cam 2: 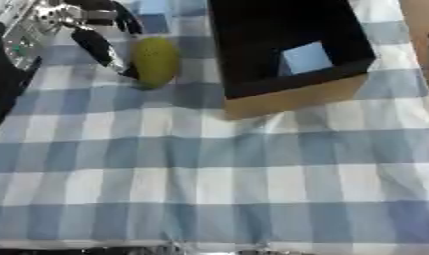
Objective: Pick up objects on the table and place them in the box.
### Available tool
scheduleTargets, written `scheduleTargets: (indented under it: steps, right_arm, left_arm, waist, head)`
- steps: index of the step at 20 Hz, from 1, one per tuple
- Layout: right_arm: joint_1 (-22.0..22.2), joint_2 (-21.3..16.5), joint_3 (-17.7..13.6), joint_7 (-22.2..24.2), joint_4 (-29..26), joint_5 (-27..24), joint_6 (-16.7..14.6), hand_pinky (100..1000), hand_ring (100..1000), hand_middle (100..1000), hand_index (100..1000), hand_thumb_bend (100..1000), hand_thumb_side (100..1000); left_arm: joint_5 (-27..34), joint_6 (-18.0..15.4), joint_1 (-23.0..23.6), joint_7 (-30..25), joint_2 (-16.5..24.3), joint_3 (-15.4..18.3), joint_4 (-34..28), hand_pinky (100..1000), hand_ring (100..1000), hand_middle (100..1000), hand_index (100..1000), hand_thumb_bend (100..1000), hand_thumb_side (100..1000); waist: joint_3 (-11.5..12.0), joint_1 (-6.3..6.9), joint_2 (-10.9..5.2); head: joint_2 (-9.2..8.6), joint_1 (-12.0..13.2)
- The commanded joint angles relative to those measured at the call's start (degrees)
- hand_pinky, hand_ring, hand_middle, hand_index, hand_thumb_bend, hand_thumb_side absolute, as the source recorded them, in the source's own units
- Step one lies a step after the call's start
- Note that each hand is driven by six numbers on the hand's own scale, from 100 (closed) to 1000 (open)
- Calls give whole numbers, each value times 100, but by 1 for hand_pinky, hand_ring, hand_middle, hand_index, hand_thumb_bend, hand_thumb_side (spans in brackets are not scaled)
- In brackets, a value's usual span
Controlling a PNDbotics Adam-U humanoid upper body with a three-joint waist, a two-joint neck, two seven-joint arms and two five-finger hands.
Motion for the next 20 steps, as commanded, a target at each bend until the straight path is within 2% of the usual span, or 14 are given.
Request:
scheduleTargets:
  steps: [1, 4, 8, 15, 20]
  right_arm:
    - [-27, -75, -69, 5, -83, -34, 28, 899, 1000, 580, 899, 100, 470]
    - [-23, -53, -72, 6, -83, -45, 59, 899, 1000, 576, 896, 100, 470]
    - [6, -46, -73, 19, -83, -55, 99, 899, 1000, 572, 894, 100, 470]
    - [88, -92, -74, 35, -83, -75, 90, 900, 1000, 570, 893, 100, 470]
    - [117, -117, -73, 35, -83, -81, 90, 900, 1000, 571, 893, 100, 470]
  left_arm:
    - [113, 4, -65, -31, 13, 48, -6, 856, 835, 779, 876, 625, 580]
    - [236, -14, -68, -78, -13, 25, -19, 851, 823, 764, 860, 595, 555]
    - [367, -125, -98, -188, 74, -43, -274, 852, 827, 775, 864, 597, 456]
    - [-147, -47, -295, -201, 413, -103, -943, 869, 846, 790, 876, 539, 294]
    - [135, -137, -338, -463, 469, -240, -1163, 875, 853, 796, 882, 521, 279]
  waist:
    - [-22, -86, -84]
    - [-28, -80, -71]
    - [-17, -62, -75]
    - [54, -7, -145]
    - [84, 10, -199]
  head:
    - [-4, 16]
    - [10, 10]
    - [33, -15]
    - [84, -64]
    - [85, -98]
